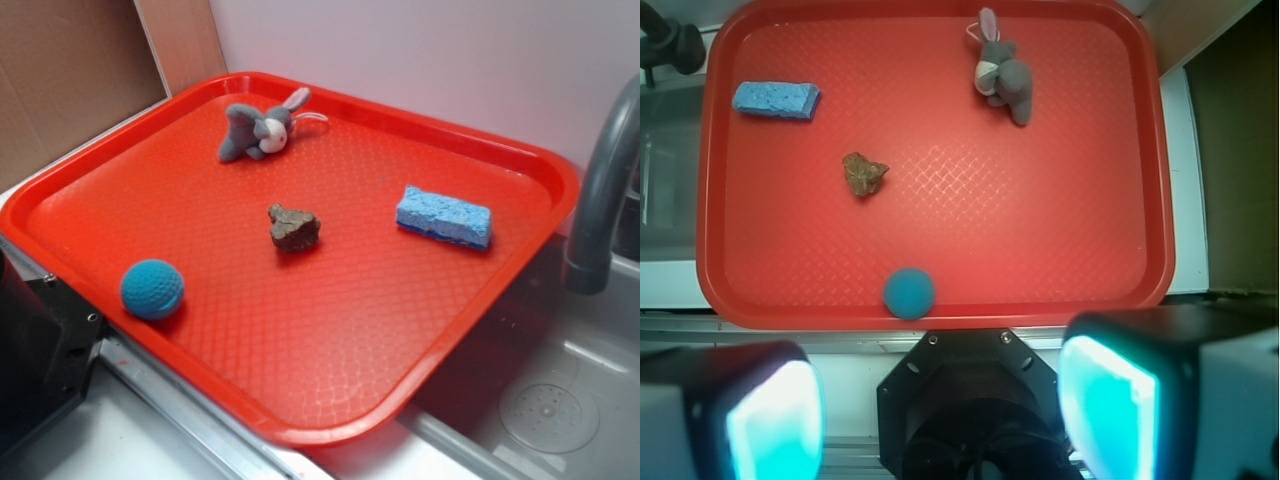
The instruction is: Grab the blue sponge.
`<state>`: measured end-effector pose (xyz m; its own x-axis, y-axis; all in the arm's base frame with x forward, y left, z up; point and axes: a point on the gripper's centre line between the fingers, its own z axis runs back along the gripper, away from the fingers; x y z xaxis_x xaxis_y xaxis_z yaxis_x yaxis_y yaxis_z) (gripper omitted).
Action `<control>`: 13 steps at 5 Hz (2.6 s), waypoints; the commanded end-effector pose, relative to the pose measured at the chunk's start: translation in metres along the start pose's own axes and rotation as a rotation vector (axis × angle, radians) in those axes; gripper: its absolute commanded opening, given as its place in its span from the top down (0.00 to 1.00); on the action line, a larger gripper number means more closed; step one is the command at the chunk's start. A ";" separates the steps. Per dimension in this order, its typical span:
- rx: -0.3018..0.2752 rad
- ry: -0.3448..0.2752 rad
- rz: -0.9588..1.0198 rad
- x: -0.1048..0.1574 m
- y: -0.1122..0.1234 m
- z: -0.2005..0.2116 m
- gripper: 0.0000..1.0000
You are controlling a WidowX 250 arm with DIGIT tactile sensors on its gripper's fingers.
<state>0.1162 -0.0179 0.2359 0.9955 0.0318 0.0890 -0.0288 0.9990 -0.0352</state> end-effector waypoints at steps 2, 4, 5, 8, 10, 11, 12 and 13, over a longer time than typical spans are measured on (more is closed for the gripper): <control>-0.017 -0.013 -0.149 0.013 -0.001 -0.006 0.00; -0.027 -0.104 -0.439 0.055 -0.019 -0.031 0.00; 0.012 -0.149 -0.503 0.081 -0.032 -0.049 0.00; -0.105 -0.257 -0.892 0.140 -0.107 -0.122 0.00; -0.136 -0.250 -1.098 0.152 -0.128 -0.163 0.00; -0.136 -0.218 -1.136 0.153 -0.134 -0.181 0.00; -0.147 -0.196 -1.185 0.151 -0.139 -0.196 0.00; -0.137 -0.164 -1.170 0.152 -0.140 -0.211 0.00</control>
<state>0.2893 -0.1482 0.0262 0.4154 -0.8819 0.2230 0.9048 0.4259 -0.0010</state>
